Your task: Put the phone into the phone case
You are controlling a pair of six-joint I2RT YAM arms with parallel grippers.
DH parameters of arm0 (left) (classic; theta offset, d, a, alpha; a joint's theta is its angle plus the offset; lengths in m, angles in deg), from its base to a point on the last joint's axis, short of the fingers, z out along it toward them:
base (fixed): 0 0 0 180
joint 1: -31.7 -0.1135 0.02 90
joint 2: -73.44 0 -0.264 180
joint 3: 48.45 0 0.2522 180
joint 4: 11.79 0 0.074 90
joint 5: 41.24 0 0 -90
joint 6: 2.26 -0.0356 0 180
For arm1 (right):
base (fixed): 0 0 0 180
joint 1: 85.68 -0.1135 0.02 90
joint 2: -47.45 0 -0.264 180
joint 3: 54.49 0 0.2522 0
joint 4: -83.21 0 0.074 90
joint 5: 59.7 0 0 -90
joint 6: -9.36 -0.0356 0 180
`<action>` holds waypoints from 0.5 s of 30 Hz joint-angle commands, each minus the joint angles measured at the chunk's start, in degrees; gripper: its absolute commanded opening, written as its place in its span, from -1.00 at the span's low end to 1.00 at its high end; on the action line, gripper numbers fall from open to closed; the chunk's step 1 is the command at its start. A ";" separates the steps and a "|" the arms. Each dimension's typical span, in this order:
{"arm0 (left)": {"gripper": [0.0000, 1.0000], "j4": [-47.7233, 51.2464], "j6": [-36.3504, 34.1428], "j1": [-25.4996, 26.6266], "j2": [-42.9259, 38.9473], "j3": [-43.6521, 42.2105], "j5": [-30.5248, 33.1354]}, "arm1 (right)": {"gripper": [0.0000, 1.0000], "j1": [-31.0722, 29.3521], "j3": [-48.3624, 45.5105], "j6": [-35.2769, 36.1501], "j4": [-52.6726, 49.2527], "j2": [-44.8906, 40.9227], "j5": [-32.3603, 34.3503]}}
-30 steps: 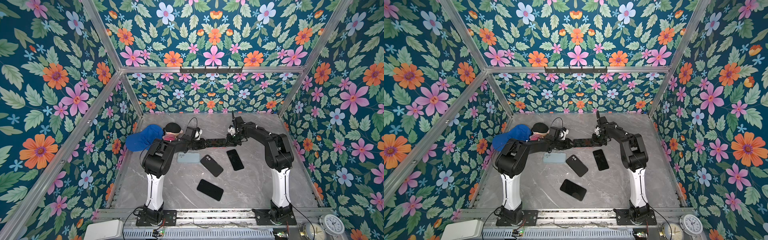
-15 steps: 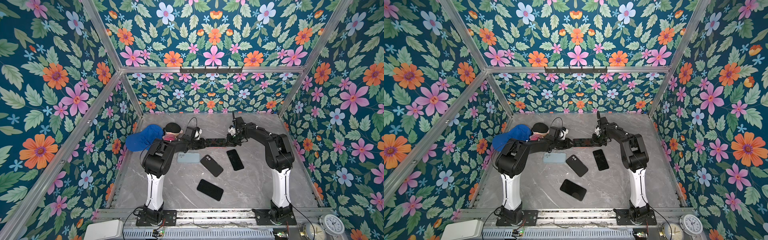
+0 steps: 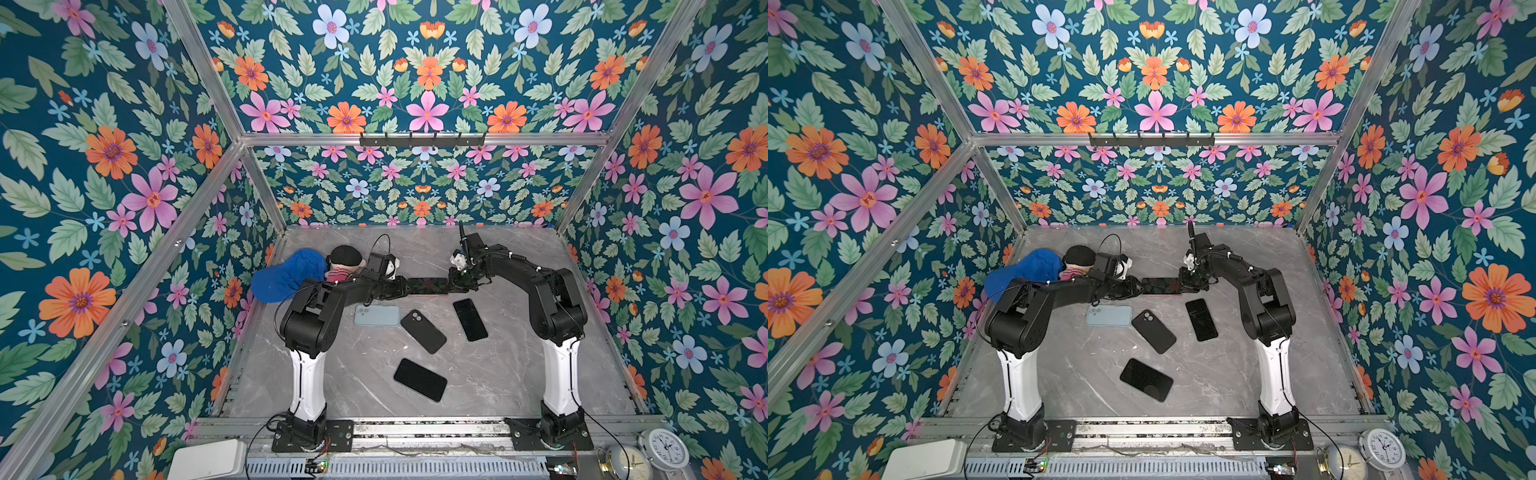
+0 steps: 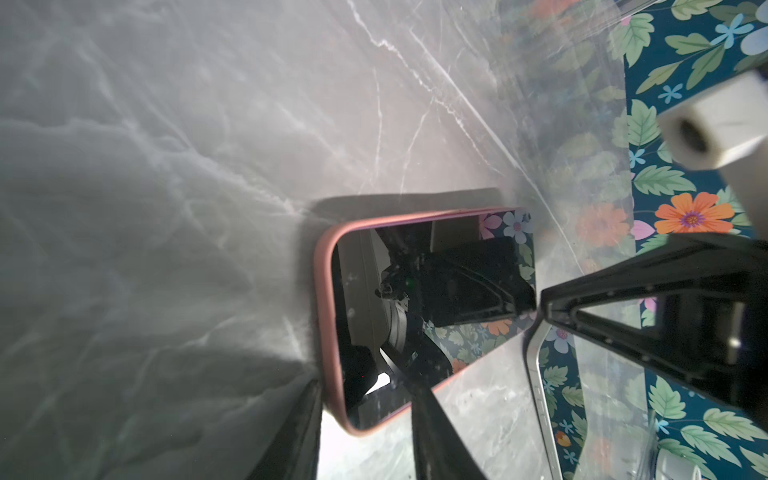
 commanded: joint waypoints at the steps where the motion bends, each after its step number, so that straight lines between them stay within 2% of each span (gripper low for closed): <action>1: -0.20 2.47 -1.55 -0.21 -0.63 0.02 0.26 | -0.62 0.04 0.83 1.58 -2.47 -0.97 2.50; 9: -0.20 2.82 -1.64 -0.21 0.33 0.37 -0.26 | -0.54 -0.04 1.54 1.46 -3.15 0.31 2.14; 15: -0.24 2.82 -1.64 -0.21 0.78 1.00 -0.98 | -0.58 -0.48 2.16 1.17 -3.10 1.98 0.77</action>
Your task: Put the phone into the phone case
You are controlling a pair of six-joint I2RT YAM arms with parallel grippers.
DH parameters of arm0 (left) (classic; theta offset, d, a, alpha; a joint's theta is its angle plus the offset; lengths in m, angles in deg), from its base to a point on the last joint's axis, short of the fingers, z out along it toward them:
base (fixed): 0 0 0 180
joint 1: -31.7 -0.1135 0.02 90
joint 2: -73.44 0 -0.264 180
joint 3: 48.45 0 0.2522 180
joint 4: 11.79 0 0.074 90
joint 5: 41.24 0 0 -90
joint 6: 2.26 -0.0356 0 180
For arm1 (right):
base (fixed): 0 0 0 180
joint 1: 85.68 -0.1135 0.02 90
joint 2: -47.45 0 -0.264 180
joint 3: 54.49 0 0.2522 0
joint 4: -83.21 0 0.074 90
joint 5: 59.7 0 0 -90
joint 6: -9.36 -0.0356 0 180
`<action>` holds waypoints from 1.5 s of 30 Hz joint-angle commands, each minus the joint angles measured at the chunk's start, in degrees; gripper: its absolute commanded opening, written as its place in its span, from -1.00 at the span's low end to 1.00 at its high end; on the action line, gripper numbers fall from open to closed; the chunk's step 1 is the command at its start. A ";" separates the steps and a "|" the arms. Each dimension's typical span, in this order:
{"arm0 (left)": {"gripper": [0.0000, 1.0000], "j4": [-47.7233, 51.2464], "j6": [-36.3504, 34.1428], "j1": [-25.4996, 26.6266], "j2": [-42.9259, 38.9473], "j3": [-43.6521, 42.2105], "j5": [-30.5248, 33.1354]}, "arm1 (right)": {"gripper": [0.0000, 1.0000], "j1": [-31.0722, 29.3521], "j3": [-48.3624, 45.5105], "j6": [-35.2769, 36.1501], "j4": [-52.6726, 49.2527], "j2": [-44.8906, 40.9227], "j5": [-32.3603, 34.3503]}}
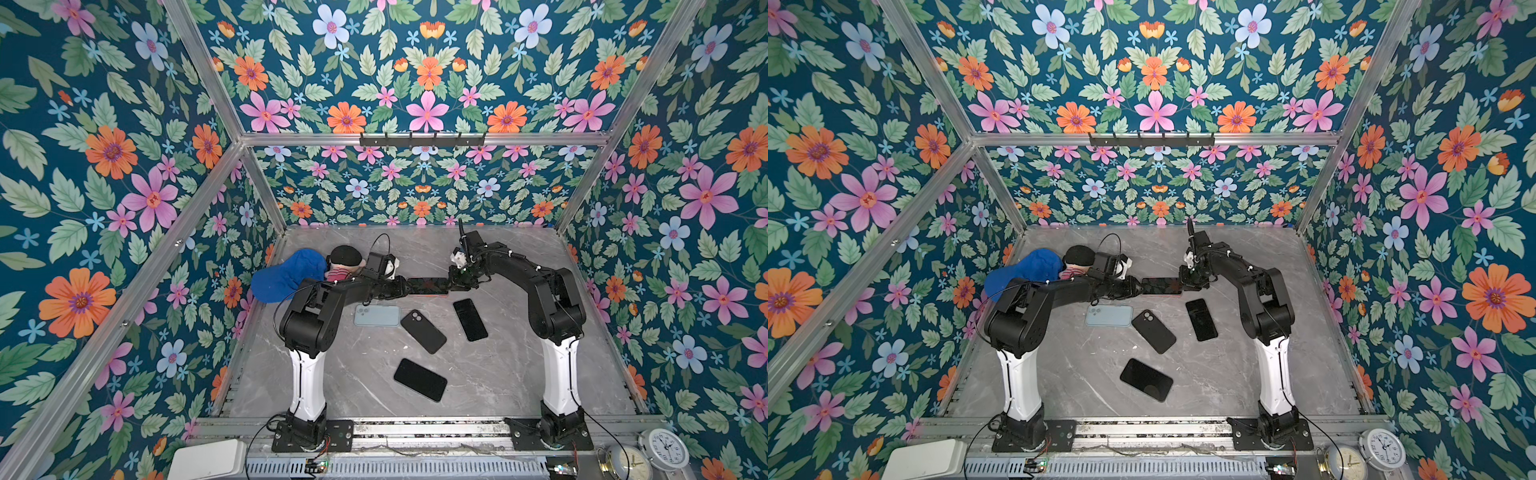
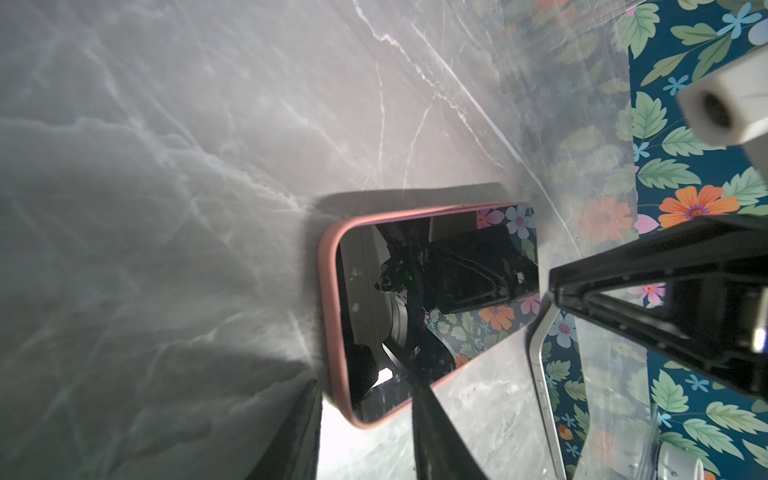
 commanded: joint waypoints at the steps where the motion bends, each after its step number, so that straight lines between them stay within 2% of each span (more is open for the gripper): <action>1: -0.24 1.79 -0.57 -0.04 0.54 0.32 -0.42 | -0.58 -0.28 0.63 0.66 -1.42 0.85 -0.79; 20: -0.29 1.39 -0.21 -0.04 1.29 0.86 -1.17 | -0.77 -1.30 -1.17 0.12 0.31 2.02 -2.52; 39: -0.25 0.61 0.57 0.05 0.33 -0.65 -1.64 | -0.80 -2.07 -5.62 -1.42 3.90 1.17 -2.81; 45: -0.34 0.30 1.02 0.05 0.28 -1.42 -1.60 | -0.82 -2.33 -7.55 -1.87 4.90 0.69 -3.22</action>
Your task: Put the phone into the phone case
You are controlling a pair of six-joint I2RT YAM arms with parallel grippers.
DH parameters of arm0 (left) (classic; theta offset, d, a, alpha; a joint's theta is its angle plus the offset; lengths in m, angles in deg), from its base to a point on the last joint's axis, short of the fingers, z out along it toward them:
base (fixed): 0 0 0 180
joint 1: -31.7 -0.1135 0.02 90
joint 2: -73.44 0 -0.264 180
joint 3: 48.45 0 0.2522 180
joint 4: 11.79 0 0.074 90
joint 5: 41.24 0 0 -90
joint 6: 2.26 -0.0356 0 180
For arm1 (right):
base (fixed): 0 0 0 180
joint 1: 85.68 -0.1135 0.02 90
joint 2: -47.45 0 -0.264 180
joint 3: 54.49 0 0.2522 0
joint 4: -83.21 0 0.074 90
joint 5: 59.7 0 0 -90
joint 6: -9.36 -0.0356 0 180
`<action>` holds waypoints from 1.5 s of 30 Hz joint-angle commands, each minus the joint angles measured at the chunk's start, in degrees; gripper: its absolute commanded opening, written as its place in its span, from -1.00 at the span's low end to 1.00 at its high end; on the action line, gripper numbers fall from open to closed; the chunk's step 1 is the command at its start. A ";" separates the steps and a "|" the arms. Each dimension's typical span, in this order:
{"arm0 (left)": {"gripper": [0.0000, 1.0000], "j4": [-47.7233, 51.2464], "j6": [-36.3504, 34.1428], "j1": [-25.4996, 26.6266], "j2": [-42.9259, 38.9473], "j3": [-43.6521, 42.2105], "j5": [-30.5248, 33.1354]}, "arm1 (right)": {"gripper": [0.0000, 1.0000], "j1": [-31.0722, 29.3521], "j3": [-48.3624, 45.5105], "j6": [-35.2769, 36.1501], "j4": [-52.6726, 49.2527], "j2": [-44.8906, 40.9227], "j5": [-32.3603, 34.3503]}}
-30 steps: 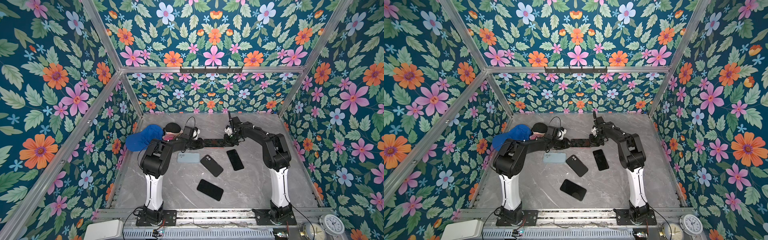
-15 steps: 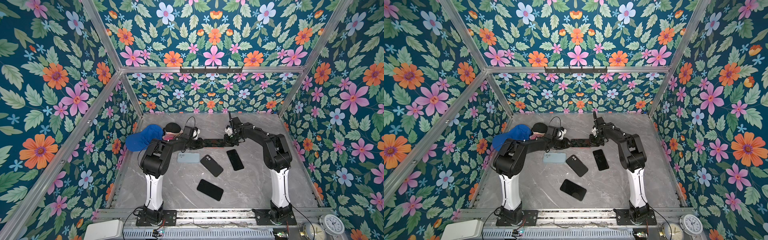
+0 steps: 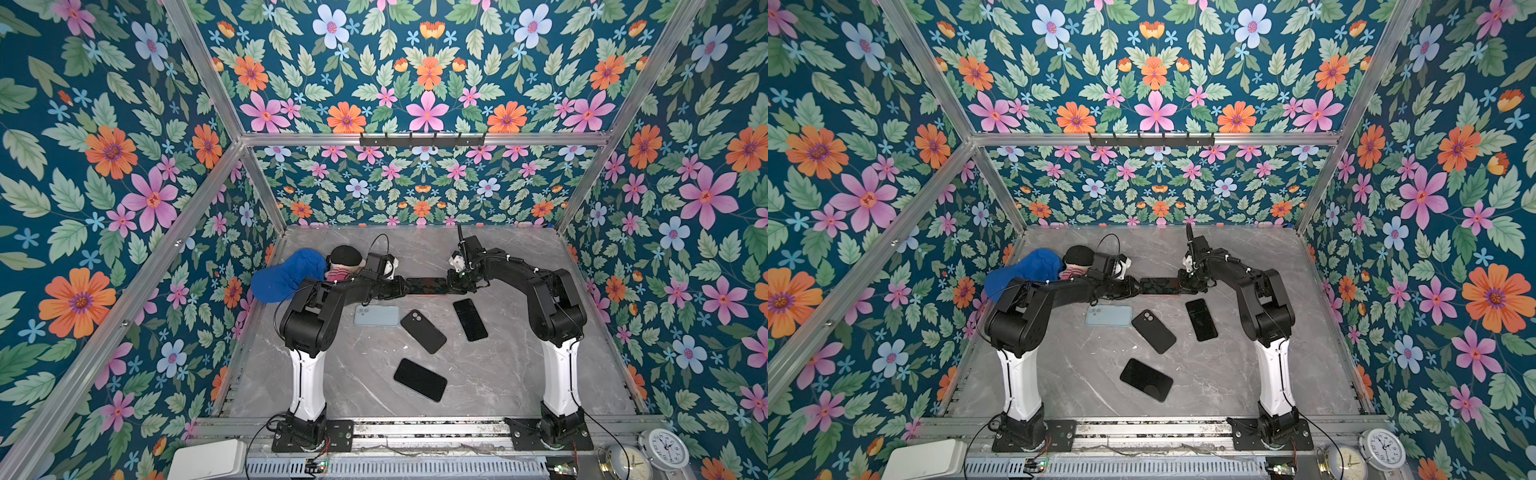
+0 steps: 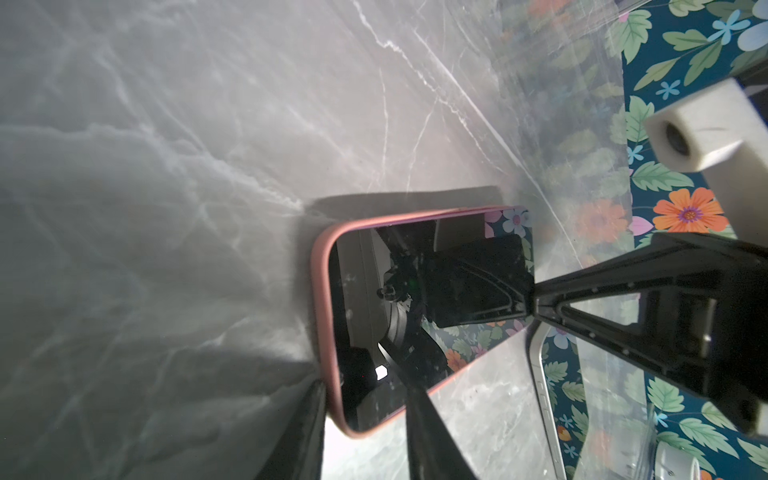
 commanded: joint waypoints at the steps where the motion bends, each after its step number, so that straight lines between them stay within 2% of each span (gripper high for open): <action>1: -0.34 2.05 0.63 0.25 0.08 -0.37 -0.89 | -0.83 -1.47 -1.89 0.11 -1.60 1.25 -2.34; 9: -0.31 2.09 0.56 0.25 -0.26 -0.29 -0.09 | -0.82 -1.63 -2.99 -0.37 -0.91 -0.36 -2.80; 15: -0.21 4.38 -1.00 -0.17 -1.21 -0.16 1.64 | -0.82 -1.43 -1.05 1.60 -4.25 -2.63 1.12; 20: -0.11 5.36 -1.60 -0.98 -1.43 0.52 2.42 | -0.65 -0.10 1.72 3.97 -6.43 -3.38 4.03; 25: -0.03 5.95 -1.66 -0.97 -0.41 2.60 2.44 | -0.44 0.39 4.89 4.71 -7.28 -1.72 3.87; 34: -0.07 6.97 -2.02 -1.31 2.25 6.14 2.42 | -0.34 0.41 10.80 5.26 -7.71 2.96 2.31; 45: -0.17 7.14 -1.86 -1.25 4.42 8.04 1.64 | -0.40 0.86 15.98 4.66 -7.90 8.08 -0.74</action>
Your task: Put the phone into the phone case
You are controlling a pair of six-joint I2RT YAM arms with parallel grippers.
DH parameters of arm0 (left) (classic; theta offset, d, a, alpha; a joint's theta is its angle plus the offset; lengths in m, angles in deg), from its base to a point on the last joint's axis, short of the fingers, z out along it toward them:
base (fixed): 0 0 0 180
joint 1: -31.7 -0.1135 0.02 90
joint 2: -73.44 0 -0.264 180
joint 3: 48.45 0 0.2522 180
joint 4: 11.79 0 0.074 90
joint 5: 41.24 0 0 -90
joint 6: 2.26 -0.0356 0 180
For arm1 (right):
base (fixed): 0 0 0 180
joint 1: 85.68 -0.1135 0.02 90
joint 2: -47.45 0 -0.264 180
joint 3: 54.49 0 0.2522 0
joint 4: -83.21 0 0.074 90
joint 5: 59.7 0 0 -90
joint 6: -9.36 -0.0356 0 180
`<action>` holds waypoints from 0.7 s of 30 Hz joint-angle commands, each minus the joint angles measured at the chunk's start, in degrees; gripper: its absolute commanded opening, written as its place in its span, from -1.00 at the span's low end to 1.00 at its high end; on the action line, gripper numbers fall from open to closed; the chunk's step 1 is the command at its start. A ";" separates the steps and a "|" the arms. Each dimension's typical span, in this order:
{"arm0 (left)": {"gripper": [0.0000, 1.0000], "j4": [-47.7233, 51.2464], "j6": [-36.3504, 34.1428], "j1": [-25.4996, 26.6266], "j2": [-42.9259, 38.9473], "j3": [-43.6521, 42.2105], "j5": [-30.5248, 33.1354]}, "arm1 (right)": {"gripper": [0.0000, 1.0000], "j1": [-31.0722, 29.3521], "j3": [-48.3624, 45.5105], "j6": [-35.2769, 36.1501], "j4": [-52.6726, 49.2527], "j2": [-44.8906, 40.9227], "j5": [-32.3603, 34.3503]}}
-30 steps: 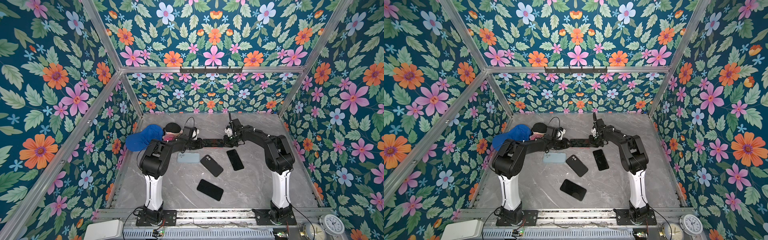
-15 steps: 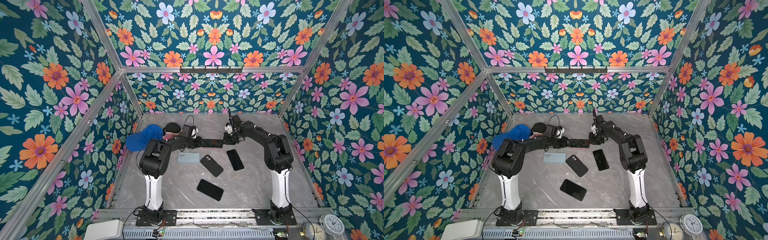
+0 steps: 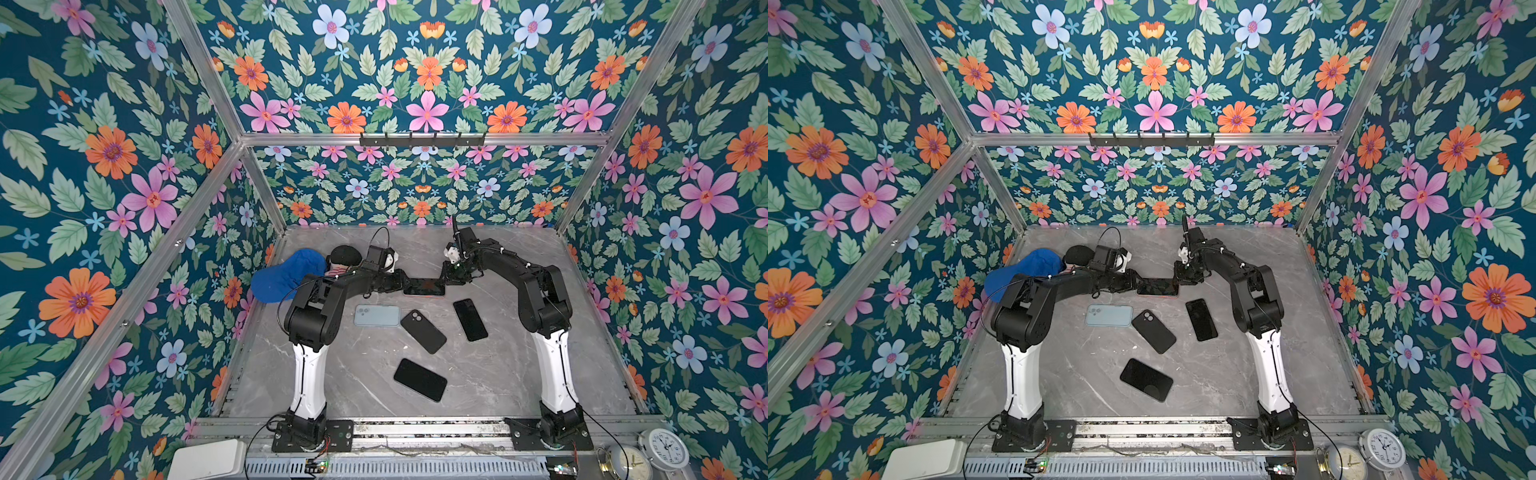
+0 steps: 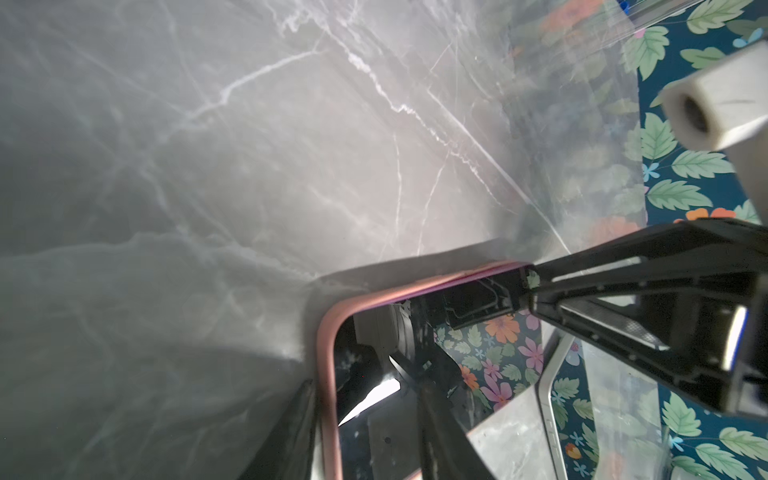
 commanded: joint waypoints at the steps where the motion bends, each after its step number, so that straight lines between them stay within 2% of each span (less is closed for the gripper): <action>1: -0.17 1.99 -0.24 0.02 0.50 0.04 0.40 | -0.42 0.19 0.38 0.19 -1.04 0.60 -2.08; 10: -0.21 1.46 0.15 0.20 1.41 0.12 0.26 | -0.62 0.14 -4.24 -0.25 1.61 -0.06 -2.72; 21: -0.21 1.46 0.31 0.55 1.38 0.04 0.47 | -0.77 0.12 -7.94 -1.30 3.99 -0.92 -2.91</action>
